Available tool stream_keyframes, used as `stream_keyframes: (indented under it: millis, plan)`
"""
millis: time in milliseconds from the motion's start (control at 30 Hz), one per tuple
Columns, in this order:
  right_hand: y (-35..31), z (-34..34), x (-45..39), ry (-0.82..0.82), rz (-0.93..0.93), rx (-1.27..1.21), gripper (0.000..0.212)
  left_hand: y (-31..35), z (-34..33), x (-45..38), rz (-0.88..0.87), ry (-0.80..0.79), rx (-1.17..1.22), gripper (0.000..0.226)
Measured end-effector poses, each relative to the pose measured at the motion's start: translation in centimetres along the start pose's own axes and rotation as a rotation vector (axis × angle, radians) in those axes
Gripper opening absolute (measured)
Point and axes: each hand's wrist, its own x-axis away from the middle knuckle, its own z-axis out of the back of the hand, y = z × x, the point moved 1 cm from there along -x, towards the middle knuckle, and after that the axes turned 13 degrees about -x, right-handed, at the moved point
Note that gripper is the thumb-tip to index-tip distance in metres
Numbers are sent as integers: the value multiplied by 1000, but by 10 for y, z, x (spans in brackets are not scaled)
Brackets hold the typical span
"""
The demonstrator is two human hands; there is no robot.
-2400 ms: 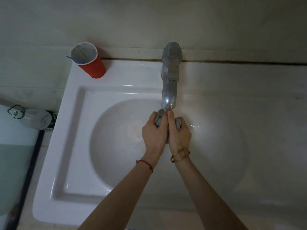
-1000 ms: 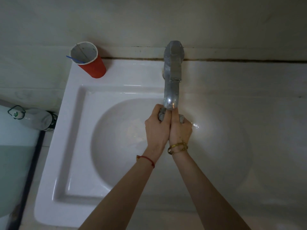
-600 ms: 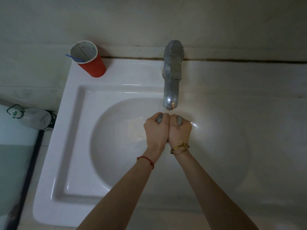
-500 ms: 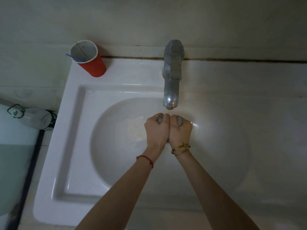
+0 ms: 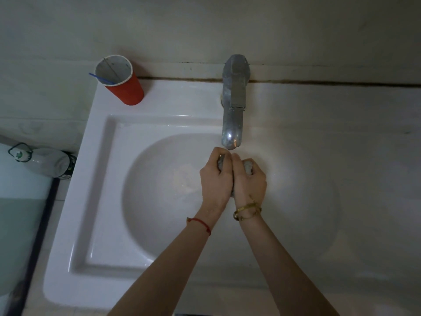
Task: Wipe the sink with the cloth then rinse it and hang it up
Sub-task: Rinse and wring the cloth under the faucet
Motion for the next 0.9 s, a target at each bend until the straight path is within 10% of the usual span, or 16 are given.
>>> stream_keyframes:
  millis: [900]
  plan:
    - [14, 22, -9, -458, 463, 327, 44, -16, 12, 4, 205, -190, -171, 44]
